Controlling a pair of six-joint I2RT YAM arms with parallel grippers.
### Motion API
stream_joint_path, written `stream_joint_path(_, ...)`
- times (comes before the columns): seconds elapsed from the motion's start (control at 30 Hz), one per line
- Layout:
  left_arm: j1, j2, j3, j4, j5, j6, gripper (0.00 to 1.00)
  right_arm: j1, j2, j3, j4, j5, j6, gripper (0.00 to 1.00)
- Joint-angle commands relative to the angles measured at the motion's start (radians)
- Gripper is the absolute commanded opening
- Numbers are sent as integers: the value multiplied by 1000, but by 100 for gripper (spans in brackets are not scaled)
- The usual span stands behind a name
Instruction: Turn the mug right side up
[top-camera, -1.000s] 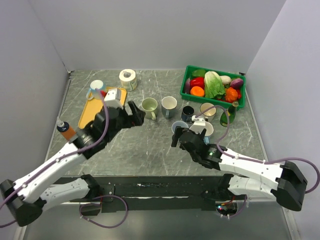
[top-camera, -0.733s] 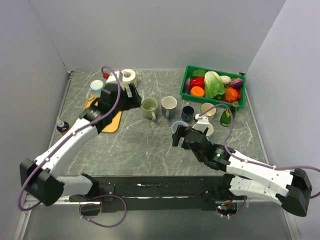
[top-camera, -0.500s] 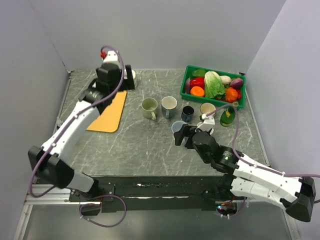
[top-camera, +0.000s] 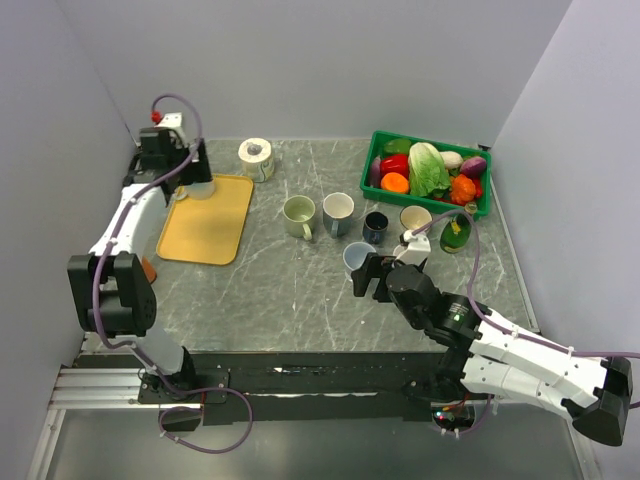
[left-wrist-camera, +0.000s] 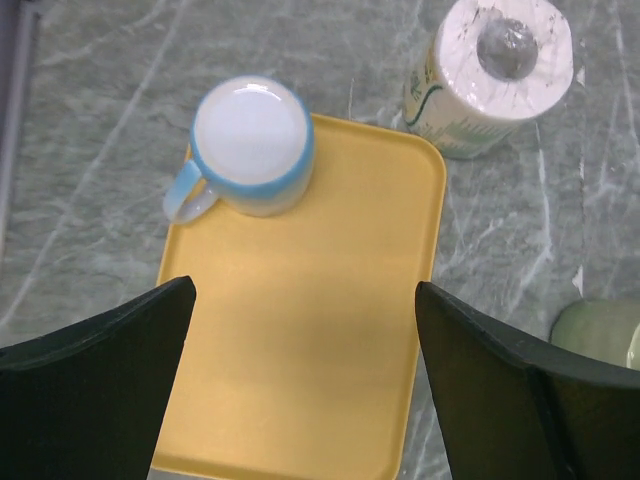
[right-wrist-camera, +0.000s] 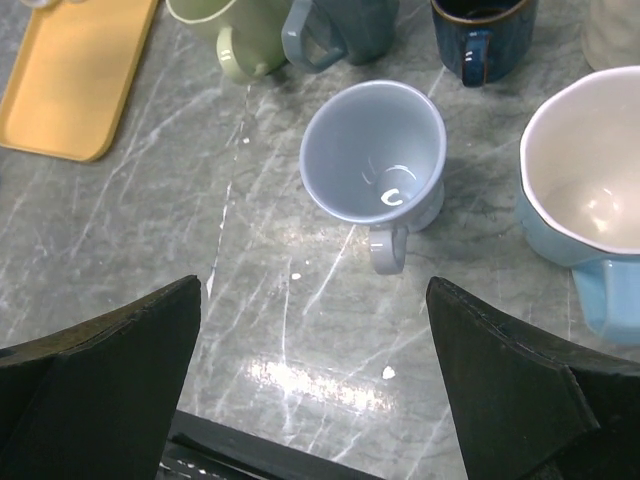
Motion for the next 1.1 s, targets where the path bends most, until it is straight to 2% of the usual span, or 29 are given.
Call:
stream_joint_path(0.0,128,10,-16,153,348,-13,96,4,7,49,-22,-4,0,100)
stream_joint_path(0.2,174,100,-12,209,365,-32,96,4,37,49,-19,-22,14,100)
stream_joint_path(0.47,202,255,91,163,344,-47,96,2,57,57,-12,-44,17,100)
stream_joint_path(0.63,222,289,79,216,323,-89,96,2,54,43,-16,-61,29,100)
stream_joint_path(0.77,222,300,66,267,368,-89,96,2,33,37,-22,-61,43,100)
stream_joint_path(1.07,222,390,135,287,398,-89,96,4,13,46,-62,-45,48,100)
